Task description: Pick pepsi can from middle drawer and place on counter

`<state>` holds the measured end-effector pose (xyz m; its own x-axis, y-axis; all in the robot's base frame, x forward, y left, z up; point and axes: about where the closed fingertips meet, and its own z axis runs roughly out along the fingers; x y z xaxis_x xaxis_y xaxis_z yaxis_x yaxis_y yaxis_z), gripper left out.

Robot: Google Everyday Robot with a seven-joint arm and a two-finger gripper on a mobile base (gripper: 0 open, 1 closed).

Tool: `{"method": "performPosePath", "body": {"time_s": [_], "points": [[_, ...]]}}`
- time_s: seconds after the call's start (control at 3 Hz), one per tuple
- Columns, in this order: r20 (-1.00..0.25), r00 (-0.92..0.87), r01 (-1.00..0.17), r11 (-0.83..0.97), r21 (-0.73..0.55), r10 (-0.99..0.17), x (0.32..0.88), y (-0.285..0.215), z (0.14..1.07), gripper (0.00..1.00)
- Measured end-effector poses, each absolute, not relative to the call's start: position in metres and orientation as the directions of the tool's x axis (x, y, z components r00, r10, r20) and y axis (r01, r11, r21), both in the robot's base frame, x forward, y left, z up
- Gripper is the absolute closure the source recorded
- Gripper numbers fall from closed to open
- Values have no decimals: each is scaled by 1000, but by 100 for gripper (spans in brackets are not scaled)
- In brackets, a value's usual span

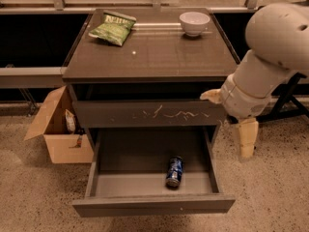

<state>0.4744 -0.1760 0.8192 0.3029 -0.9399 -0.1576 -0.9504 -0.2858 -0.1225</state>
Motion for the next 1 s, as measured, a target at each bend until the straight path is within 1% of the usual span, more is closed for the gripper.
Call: {"method": "performPosePath", "body": {"time_s": [0.33, 0.67, 1.0], "points": [[-184, 404, -915, -393, -96, -896, 479, -175, 781, 0], [-252, 485, -873, -478, -91, -837, 483, -171, 745, 0], [-252, 485, -873, -479, -91, -837, 483, -171, 744, 0]]}}
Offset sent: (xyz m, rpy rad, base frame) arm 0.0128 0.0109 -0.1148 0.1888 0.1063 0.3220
